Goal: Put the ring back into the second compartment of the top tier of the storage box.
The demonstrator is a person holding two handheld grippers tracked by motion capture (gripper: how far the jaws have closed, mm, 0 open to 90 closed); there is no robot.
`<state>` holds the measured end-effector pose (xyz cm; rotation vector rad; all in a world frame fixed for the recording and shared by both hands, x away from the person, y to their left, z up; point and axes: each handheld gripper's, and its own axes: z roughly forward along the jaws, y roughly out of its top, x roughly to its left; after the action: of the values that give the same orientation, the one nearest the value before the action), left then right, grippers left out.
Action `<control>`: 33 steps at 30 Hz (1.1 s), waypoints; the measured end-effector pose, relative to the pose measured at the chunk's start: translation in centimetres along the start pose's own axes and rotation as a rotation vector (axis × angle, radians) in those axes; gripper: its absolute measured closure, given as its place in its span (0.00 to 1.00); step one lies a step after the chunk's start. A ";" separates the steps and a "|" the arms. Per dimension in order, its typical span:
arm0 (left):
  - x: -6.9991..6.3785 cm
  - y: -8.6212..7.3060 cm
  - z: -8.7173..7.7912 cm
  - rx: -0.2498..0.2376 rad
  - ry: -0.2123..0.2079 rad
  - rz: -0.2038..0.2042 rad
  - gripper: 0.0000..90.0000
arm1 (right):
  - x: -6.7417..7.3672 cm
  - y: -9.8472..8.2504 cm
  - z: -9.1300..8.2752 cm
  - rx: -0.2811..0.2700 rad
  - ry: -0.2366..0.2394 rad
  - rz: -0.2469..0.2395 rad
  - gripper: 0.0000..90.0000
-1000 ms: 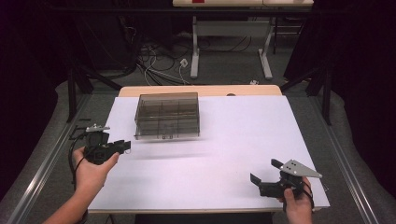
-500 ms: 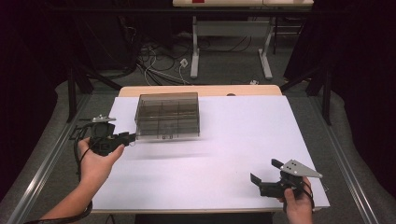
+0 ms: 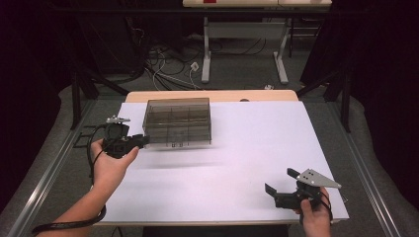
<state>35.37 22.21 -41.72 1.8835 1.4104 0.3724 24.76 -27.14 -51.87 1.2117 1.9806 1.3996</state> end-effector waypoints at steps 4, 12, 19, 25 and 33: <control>-0.4 0.5 0.3 0.002 0.002 0.012 0.76 | 0.0 0.0 0.0 -0.001 0.000 -0.006 0.00; -1.1 1.4 0.9 0.007 -0.001 0.020 0.76 | 0.0 0.0 0.0 0.000 0.000 0.001 0.00; -1.7 1.9 1.7 -0.004 -0.006 0.024 0.76 | 0.0 0.0 0.0 -0.001 0.000 0.000 0.00; -2.2 2.2 2.6 0.003 -0.012 0.026 0.76 | 0.0 0.0 0.0 -0.001 -0.001 0.001 0.00; -2.8 2.5 3.7 0.013 -0.017 0.028 0.76 | 0.0 0.0 0.0 0.000 0.000 0.001 0.00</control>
<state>38.46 17.94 -41.97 1.9147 1.3793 0.3605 24.77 -27.18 -51.88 1.2129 1.9797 1.4001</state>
